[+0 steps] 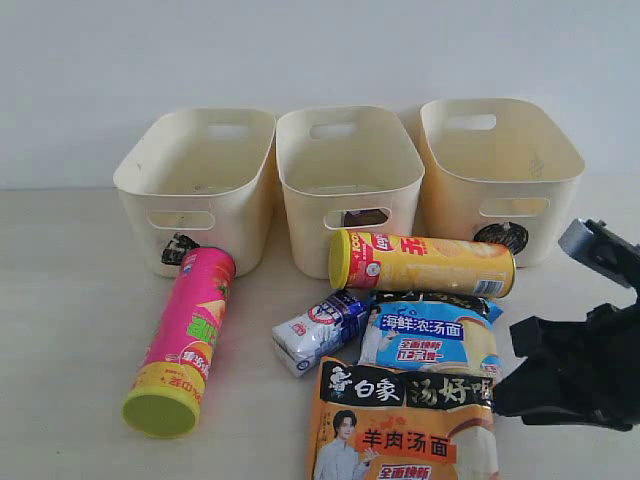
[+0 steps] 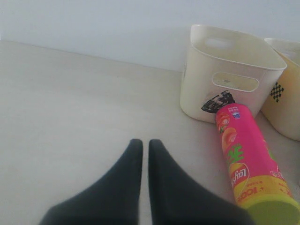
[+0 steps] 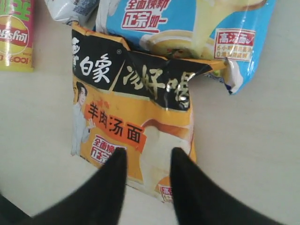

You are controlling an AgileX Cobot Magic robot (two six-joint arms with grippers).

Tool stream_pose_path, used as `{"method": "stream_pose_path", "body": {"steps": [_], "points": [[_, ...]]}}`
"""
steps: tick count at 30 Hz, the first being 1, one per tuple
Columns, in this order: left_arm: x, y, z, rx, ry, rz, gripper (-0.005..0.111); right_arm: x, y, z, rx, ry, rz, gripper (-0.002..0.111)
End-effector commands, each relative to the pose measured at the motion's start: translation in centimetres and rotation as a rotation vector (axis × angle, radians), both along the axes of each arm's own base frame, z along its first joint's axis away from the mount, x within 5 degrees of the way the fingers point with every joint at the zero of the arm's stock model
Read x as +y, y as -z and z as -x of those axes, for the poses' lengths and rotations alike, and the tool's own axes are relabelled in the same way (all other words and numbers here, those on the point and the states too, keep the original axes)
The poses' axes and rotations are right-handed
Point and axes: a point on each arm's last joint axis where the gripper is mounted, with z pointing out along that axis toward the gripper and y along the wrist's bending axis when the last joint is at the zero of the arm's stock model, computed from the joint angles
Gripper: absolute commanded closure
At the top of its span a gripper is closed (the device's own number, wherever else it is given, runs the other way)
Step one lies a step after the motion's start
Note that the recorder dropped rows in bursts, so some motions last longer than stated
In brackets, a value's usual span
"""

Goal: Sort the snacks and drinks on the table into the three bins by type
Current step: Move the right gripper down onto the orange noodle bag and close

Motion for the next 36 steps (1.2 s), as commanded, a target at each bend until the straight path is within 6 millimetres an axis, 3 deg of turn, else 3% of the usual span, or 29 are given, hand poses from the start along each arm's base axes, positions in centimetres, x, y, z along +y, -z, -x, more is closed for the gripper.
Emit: {"method": "stream_pose_path", "body": {"steps": [1,2,6,13,20,29,35,36], "points": [[0.0,0.0,0.0,-0.008,0.001,0.001,0.102,0.0,0.3,0.1,-0.012,0.021,-0.017,0.03],[0.0,0.0,0.0,-0.008,0.001,0.001,0.102,0.0,0.4,0.1,-0.009,0.019,-0.016,0.025],[0.0,0.0,0.0,-0.008,0.001,0.001,0.102,0.1,1.4,0.4,0.015,0.017,-0.006,0.029],[0.0,0.0,0.0,-0.008,0.001,0.001,0.102,2.8,4.7,-0.1,0.056,-0.055,0.064,0.029],[0.0,0.0,0.0,-0.008,0.001,0.001,0.102,3.8,7.7,-1.2,0.121,-0.077,0.102,0.029],[0.0,0.0,0.0,-0.008,0.001,0.001,0.102,4.5,9.2,-2.4,0.156,-0.127,0.078,0.029],[0.0,0.0,0.0,-0.008,0.001,0.001,0.102,4.5,9.4,-2.4,0.162,-0.132,0.08,0.089],[0.0,0.0,0.0,-0.008,0.001,0.001,0.102,4.5,9.3,-2.4,0.158,-0.132,0.079,0.108]]}}
